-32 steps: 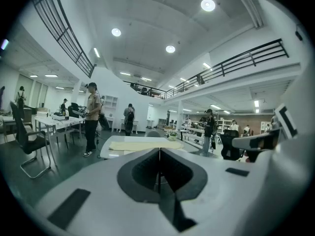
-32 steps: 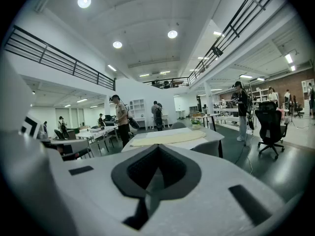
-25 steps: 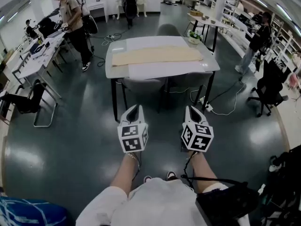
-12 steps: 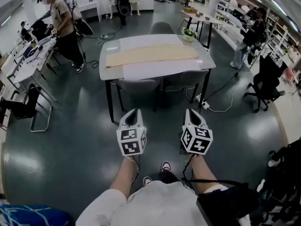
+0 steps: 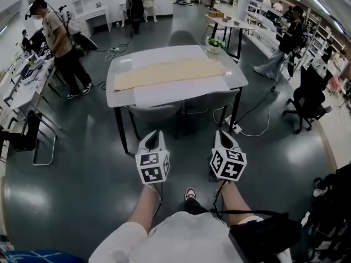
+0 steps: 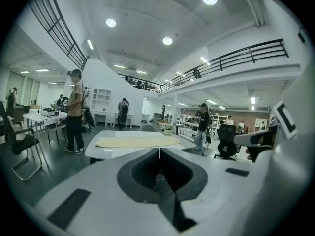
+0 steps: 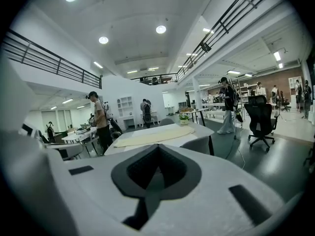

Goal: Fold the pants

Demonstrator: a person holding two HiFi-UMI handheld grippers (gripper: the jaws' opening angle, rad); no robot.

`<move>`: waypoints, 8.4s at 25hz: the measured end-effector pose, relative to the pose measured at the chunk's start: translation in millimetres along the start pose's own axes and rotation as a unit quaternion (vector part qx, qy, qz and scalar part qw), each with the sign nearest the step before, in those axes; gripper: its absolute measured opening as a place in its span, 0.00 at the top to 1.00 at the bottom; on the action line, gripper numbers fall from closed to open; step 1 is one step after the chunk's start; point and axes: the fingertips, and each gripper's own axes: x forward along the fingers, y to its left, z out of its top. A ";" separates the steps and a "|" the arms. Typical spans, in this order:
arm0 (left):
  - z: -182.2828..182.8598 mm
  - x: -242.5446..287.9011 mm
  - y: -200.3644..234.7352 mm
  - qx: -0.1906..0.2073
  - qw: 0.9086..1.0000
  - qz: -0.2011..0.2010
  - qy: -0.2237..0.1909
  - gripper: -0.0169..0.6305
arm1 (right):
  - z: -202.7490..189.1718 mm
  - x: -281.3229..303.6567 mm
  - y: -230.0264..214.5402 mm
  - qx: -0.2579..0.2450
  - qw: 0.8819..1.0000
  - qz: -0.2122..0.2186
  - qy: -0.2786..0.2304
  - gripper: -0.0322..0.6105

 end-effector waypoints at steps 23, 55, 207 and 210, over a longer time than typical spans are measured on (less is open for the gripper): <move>61.4 246.5 -56.1 0.024 1.000 0.014 0.014 0.96 | 81.6 226.9 -128.7 0.023 0.999 0.022 0.023 0.96; 134.4 599.9 85.3 -0.021 0.999 0.009 0.036 0.96 | 177.6 576.4 -147.2 0.014 0.998 -0.028 0.051 0.96; -53.7 578.0 306.1 -0.176 0.947 0.226 0.149 0.96 | -44.1 854.5 90.8 -0.090 0.936 0.179 0.290 0.79; -66.7 583.6 305.3 -0.180 0.942 0.235 0.158 0.96 | -56.7 865.8 93.9 -0.086 0.932 0.190 0.297 0.79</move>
